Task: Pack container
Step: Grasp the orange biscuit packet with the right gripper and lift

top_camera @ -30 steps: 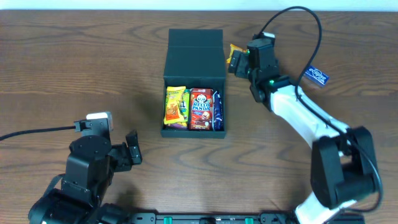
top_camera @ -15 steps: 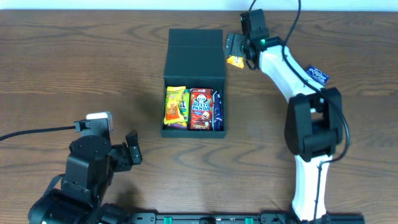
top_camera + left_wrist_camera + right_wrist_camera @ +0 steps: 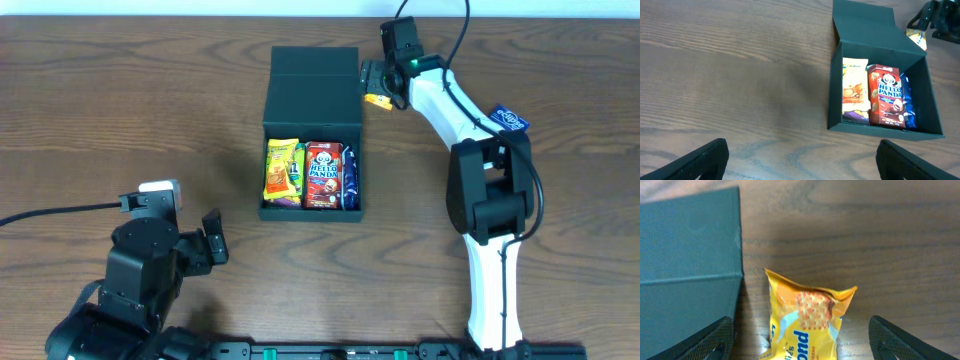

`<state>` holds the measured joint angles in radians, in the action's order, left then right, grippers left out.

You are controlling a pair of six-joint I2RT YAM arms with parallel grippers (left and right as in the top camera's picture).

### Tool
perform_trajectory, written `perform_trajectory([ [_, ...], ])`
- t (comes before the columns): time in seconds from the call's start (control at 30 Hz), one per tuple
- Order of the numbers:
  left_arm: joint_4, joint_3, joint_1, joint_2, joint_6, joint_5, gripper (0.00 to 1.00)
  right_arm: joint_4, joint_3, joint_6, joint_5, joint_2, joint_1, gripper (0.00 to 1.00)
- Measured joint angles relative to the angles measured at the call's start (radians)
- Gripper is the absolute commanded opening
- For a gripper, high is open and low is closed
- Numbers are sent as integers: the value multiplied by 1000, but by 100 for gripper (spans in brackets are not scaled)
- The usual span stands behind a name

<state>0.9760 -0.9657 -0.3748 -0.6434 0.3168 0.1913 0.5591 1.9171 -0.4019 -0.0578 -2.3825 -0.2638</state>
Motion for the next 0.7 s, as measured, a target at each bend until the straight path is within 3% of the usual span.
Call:
perform_trajectory([
  [0.2,0,0,0,0,0,0,95,6,0,-6,3,-21,0,70],
  [0.7,0,0,0,0,0,0,95,1,0,-8,10,-29,0,58],
])
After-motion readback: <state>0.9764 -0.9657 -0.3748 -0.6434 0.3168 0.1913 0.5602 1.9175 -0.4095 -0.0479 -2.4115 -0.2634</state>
